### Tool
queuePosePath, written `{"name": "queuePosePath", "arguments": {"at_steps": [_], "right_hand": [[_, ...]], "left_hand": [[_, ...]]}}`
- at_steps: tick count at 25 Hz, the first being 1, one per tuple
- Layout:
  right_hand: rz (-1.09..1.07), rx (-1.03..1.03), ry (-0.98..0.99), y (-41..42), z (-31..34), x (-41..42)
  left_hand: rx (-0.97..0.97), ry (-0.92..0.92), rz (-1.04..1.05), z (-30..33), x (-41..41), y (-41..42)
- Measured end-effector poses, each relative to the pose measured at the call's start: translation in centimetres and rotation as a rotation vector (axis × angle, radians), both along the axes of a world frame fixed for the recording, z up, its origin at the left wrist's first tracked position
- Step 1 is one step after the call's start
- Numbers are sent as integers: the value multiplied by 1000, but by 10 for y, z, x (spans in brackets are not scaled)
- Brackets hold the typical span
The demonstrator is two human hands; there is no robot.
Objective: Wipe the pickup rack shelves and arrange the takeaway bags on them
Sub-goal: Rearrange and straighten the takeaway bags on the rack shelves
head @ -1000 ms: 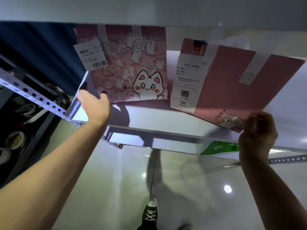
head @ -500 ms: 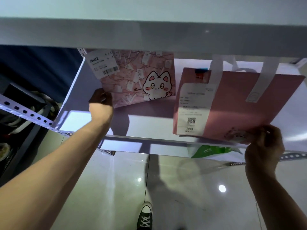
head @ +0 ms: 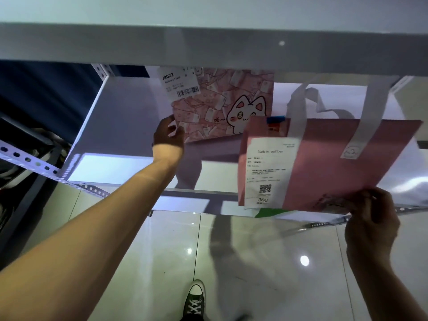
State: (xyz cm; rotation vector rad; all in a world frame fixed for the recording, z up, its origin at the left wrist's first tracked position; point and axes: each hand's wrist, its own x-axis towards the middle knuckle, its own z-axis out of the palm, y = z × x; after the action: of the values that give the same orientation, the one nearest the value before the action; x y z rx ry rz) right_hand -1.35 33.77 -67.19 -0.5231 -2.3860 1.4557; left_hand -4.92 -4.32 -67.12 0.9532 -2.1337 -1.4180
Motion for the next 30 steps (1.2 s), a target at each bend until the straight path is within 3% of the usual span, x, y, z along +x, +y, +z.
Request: {"name": "queuePosePath", "arguments": {"at_steps": [6,11,21,25,30], "right_hand": [[186,-98,7,-45,-1,20],[295,-121,15,-89,4,35],[537,-31,16,-202,8,72],[555,-6,-55,-252,1,71],[504,22,-43,-302,7,66]], "left_hand": [[59,-3,-265,16,115,74],[255,24,-93,21,163,78],[215,98,230,17,225,-7],[231,151,374,7,234,-46],[184,143,387,8,223,-88]]}}
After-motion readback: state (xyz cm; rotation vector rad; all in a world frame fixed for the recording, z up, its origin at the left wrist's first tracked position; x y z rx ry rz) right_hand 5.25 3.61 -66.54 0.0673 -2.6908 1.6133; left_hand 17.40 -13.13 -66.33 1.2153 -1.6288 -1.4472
